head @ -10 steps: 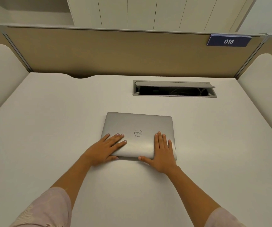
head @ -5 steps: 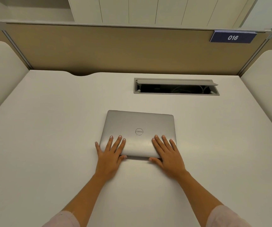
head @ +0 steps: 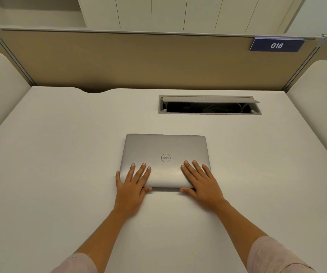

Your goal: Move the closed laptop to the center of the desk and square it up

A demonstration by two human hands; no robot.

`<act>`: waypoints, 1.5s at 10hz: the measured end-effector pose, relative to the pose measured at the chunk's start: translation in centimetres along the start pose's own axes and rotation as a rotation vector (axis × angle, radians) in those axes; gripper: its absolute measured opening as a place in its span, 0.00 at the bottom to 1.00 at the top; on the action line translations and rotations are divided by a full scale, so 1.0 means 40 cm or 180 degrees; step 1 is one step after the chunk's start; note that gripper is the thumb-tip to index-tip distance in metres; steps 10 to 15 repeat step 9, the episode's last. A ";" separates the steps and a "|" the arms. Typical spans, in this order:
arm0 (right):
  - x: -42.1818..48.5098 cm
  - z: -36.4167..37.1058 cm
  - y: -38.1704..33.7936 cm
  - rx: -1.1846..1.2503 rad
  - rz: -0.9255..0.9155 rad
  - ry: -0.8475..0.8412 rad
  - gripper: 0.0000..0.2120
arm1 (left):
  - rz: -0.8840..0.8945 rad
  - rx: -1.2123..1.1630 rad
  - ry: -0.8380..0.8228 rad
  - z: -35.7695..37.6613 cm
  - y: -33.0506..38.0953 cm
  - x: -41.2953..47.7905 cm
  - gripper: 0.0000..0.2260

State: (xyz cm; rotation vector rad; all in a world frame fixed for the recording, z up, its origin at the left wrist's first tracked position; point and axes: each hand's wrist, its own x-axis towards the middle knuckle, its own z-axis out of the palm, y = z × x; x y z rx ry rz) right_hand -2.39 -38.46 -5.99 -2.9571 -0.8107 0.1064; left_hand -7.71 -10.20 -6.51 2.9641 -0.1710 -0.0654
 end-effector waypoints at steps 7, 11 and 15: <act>-0.100 0.052 -0.073 0.0397 0.0363 0.0573 0.32 | -0.0541 -0.0103 0.0367 0.037 0.043 -0.076 0.35; -0.182 0.083 -0.126 0.0640 0.0116 0.0421 0.34 | -0.0380 -0.0143 0.0095 0.069 0.079 -0.162 0.37; -0.182 0.083 -0.126 0.0640 0.0116 0.0421 0.34 | -0.0380 -0.0143 0.0095 0.069 0.079 -0.162 0.37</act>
